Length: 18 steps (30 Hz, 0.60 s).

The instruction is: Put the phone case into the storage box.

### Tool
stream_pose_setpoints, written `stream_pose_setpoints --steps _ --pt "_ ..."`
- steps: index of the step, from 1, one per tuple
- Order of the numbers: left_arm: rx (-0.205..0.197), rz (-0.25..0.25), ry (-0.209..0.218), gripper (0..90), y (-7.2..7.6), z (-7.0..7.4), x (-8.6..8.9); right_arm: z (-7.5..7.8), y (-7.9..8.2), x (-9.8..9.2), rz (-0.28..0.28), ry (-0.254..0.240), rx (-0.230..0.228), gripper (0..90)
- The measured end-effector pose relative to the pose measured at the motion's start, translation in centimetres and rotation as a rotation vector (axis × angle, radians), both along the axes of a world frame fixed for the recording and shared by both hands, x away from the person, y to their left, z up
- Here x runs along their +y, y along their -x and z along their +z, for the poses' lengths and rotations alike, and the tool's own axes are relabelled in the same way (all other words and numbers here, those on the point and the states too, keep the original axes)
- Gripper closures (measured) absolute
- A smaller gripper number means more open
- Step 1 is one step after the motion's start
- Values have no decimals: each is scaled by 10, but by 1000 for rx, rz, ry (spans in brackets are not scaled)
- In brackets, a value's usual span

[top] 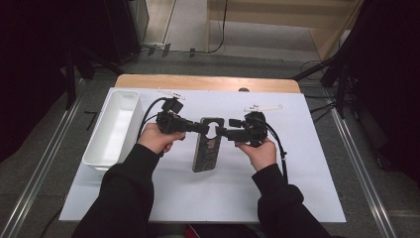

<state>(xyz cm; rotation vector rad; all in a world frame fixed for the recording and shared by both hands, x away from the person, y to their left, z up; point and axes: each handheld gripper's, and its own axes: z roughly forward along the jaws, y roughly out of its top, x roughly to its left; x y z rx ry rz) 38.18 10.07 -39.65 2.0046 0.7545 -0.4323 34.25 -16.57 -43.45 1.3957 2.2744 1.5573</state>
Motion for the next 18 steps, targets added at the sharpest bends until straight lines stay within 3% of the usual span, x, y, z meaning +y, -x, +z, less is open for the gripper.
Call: stream_pose_setpoints --steps 18 --pt "-7 -46 53 796 -2 -1 3 0 -6 9 28 -13 9 329"
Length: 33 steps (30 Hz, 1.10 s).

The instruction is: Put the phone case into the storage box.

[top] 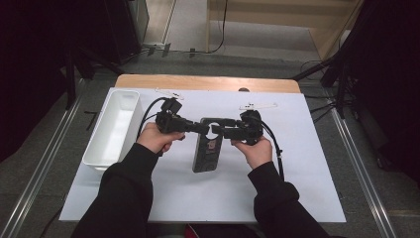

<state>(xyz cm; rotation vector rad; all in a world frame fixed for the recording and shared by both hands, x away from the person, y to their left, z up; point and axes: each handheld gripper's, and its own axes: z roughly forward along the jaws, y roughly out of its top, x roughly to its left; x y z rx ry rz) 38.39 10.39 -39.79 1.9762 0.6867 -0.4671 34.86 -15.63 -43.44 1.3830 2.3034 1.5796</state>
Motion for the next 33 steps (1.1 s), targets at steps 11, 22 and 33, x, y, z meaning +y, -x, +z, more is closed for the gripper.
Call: stream_pose_setpoints --steps 11,22,33 --pt "-8 -24 10 796 0 -1 1 3 0 4 35 -13 -8 580" --pt "-29 -2 8 793 -1 -1 2 5 2 4 38 -5 -4 648" --pt "-60 20 0 784 1 1 3 9 3 5 36 20 -2 667"
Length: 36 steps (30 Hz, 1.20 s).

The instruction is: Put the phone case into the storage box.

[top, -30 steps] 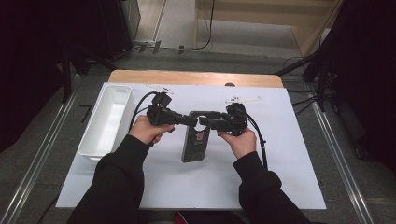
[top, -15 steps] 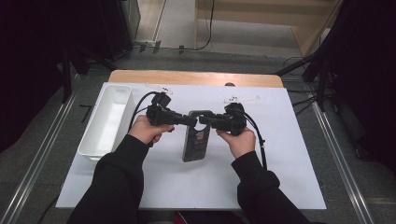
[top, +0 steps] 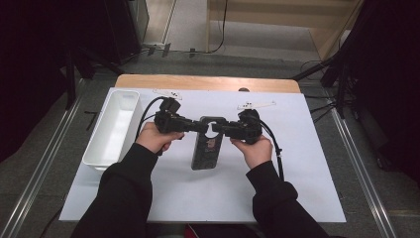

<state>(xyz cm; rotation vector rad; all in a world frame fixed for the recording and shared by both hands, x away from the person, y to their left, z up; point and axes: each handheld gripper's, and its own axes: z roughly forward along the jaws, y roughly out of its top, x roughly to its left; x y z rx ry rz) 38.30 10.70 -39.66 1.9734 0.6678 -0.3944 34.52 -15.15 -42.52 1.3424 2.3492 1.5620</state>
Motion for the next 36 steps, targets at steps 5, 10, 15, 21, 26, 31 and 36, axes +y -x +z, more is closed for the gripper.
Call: stream_pose_setpoints --steps 5,10,15,21,26,31,36 --pt "-21 10 -2 768 1 2 0 4 0 1 -4 17 -7 669" --pt "-48 17 -12 709 3 4 0 5 1 0 -8 21 -9 670" --pt "-67 22 -22 641 5 7 -1 5 0 0 -14 24 -4 672" --pt "-110 30 -16 483 7 8 -1 6 0 -1 -18 26 -2 672" --pt "-168 76 -48 381 11 12 1 8 0 -2 -25 34 -8 673" --pt "-212 110 -77 319 17 14 2 11 -1 -2 -37 43 -10 673" --pt "-255 171 -119 269 23 16 2 12 -3 -2 -50 51 -1 672"
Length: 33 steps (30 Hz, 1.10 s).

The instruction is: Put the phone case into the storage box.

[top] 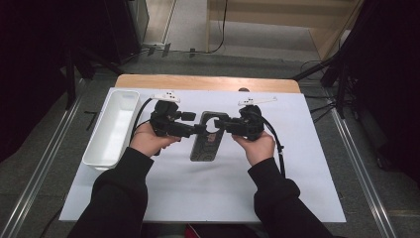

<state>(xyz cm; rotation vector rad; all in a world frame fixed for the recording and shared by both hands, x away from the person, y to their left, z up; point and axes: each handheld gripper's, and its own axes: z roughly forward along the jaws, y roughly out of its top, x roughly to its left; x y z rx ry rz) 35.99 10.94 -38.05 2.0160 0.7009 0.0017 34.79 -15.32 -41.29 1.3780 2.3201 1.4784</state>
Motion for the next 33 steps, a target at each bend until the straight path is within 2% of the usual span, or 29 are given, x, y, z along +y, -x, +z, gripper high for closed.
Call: stream_pose_setpoints --steps 4,10,18,25,30,33 --pt "-22 51 6 269 5 1 1 1 -3 1 -17 9 8 672" --pt "-47 102 -5 269 7 -2 0 3 -7 3 -38 25 9 672" --pt "-56 176 -9 271 8 -6 -7 3 -10 6 -57 35 21 672" --pt "-74 212 -28 276 8 -9 -14 3 -12 8 -73 42 29 672" --pt "-74 239 -35 287 7 -12 -20 3 -12 10 -78 44 31 672" --pt "-91 264 -47 316 7 -13 -22 3 -12 11 -84 46 34 672"
